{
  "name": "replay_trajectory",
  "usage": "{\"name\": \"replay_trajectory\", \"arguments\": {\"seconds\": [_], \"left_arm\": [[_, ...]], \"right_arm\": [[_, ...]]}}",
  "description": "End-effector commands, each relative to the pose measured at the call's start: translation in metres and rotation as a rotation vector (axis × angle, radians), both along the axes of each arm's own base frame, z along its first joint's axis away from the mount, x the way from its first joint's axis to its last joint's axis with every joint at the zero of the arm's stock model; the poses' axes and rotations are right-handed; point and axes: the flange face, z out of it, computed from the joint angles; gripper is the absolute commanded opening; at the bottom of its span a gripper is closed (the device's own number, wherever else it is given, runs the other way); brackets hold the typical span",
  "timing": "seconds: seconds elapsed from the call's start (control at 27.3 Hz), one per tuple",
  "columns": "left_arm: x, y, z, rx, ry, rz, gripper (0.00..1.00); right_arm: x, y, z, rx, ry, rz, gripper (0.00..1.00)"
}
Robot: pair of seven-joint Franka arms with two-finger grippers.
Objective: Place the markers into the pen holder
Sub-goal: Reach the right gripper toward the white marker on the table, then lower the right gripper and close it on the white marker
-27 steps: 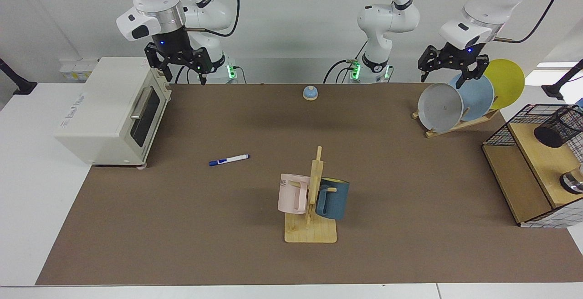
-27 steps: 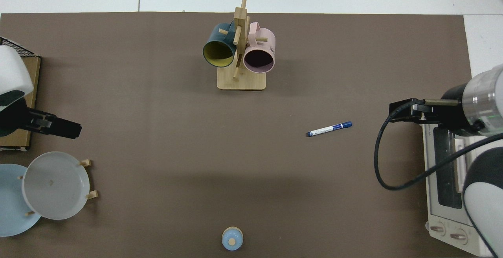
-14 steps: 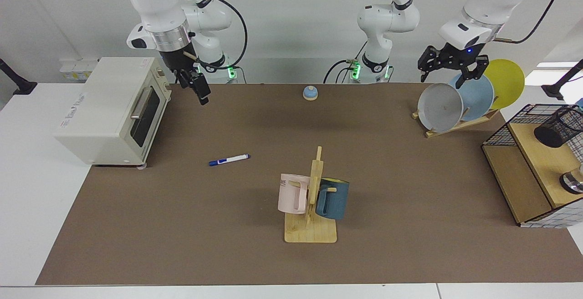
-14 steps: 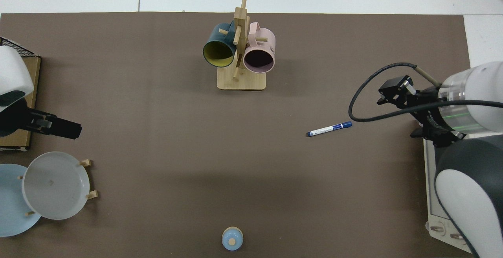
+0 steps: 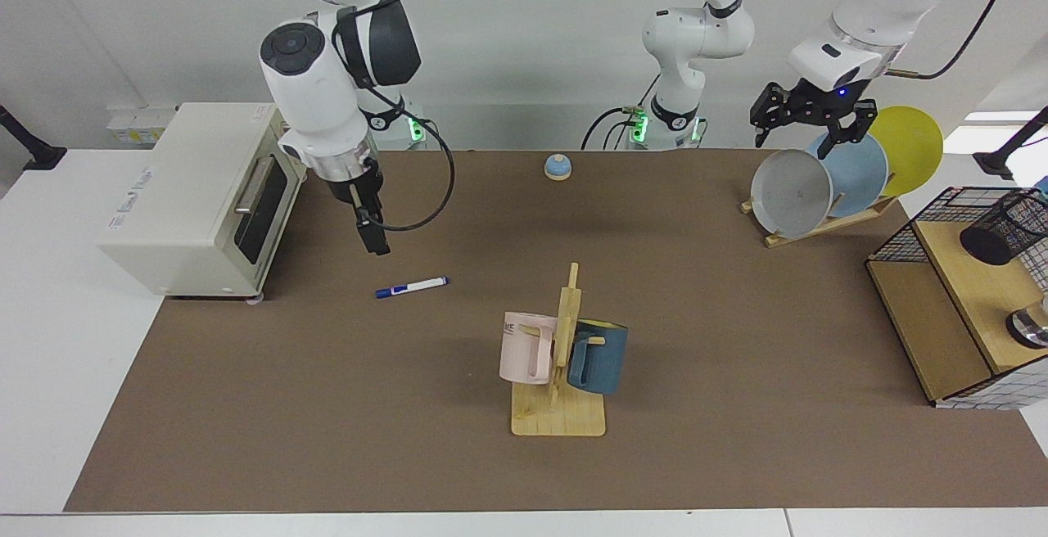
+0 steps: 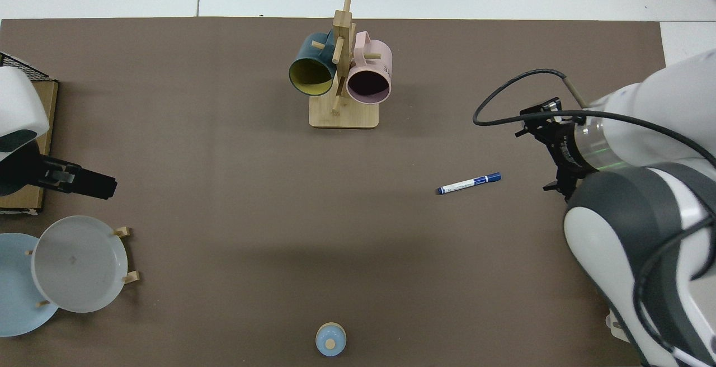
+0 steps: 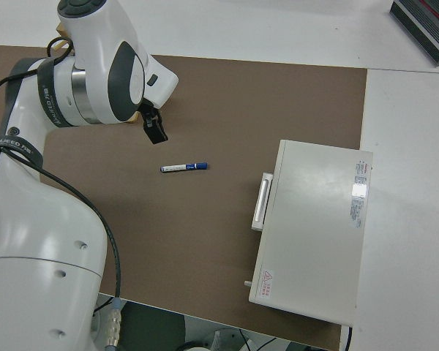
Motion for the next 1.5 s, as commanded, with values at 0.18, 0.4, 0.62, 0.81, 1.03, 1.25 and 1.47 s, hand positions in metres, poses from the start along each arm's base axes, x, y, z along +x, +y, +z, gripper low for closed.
{"name": "replay_trajectory", "arguments": {"seconds": [0.18, 0.4, 0.62, 0.81, 1.03, 1.25, 1.47], "left_arm": [[-0.014, 0.001, 0.0, -0.012, 0.009, -0.012, 0.99], [-0.014, 0.001, -0.002, -0.012, 0.015, -0.012, 1.0], [-0.018, -0.001, -0.005, -0.011, 0.021, -0.02, 1.0], [-0.02, -0.002, -0.006, -0.012, 0.023, -0.021, 1.0], [-0.02, -0.003, -0.008, -0.012, 0.027, -0.02, 1.0], [-0.022, -0.01, -0.007, -0.012, 0.027, -0.026, 1.0], [-0.022, -0.009, -0.007, -0.011, 0.027, -0.023, 1.0]], "right_arm": [[0.004, 0.017, -0.077, 0.049, -0.021, -0.132, 1.0], [0.013, 0.028, -0.125, 0.055, -0.006, -0.148, 1.0], [0.009, 0.024, -0.164, 0.051, -0.009, -0.14, 0.99], [0.0, 0.014, -0.187, 0.049, -0.022, -0.091, 0.99], [0.0, 0.003, -0.189, 0.047, -0.016, -0.083, 0.98], [-0.005, -0.006, -0.194, 0.043, -0.006, -0.072, 0.96], [-0.013, -0.001, -0.202, 0.039, 0.009, -0.061, 0.96]]}}
